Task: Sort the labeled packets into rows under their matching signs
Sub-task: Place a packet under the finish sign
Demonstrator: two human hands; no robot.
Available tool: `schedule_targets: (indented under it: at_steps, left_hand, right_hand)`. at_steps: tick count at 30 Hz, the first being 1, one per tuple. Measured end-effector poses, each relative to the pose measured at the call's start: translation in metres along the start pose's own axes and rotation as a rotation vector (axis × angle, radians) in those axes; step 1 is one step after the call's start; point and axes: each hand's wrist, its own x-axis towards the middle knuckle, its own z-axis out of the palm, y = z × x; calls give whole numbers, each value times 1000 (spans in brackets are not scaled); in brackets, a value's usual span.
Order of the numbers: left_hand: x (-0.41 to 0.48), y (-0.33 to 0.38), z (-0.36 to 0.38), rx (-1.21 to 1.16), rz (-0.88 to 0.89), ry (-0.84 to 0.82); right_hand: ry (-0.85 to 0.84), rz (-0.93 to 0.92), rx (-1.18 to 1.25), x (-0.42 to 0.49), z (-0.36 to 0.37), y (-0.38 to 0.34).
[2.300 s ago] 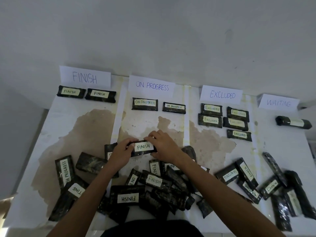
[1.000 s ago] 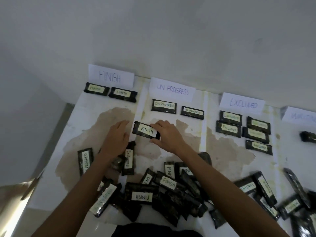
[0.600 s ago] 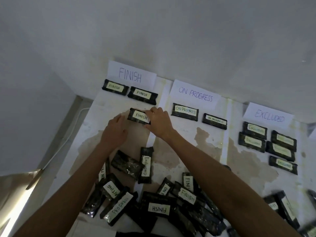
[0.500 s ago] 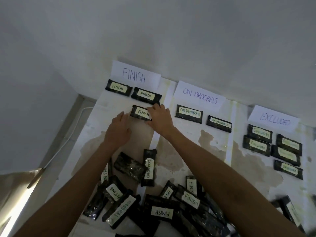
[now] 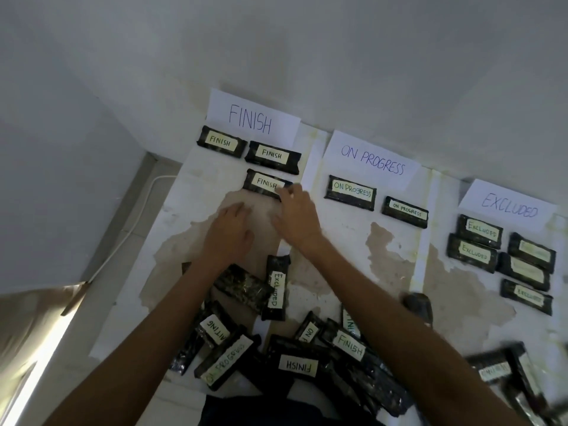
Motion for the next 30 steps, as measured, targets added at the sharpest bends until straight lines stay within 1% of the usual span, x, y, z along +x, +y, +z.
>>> schedule_targets:
  at_steps: [5, 7, 12, 14, 16, 18, 22, 25, 28, 30]
  left_hand:
    - [-42, 8, 21, -18, -3, 1]
    - [-55, 9, 28, -11, -23, -5]
    - [-74, 12, 38, 25, -13, -31]
    - [-76, 13, 38, 32, -9, -30]
    - [-77, 18, 36, 12, -5, -18]
    - [-78, 28, 33, -15, 12, 9]
    - [-81, 58, 36, -45, 93, 35]
    - [-78, 92, 45, -75, 147, 19]
    - [-73, 132, 59, -77, 200, -5]
    - [-70, 159, 71, -101, 225, -31]
  right_hand:
    - [-259, 278, 68, -96, 16, -17]
    - [-284, 317, 70, -118, 24, -22]
    - [-251, 301, 39, -131, 45, -29]
    - [-187, 291, -2, -131, 51, -29]
    - [-156, 269, -1, -131, 48, -25]
    - [-171, 237, 49, -134, 33, -16]
    - [-117, 222, 76, -149, -3, 30]
    - [-103, 226, 108, -166, -32, 77]
    - [-49, 247, 153, -186, -59, 129]
    - [-16, 260, 142, -200, -71, 162]
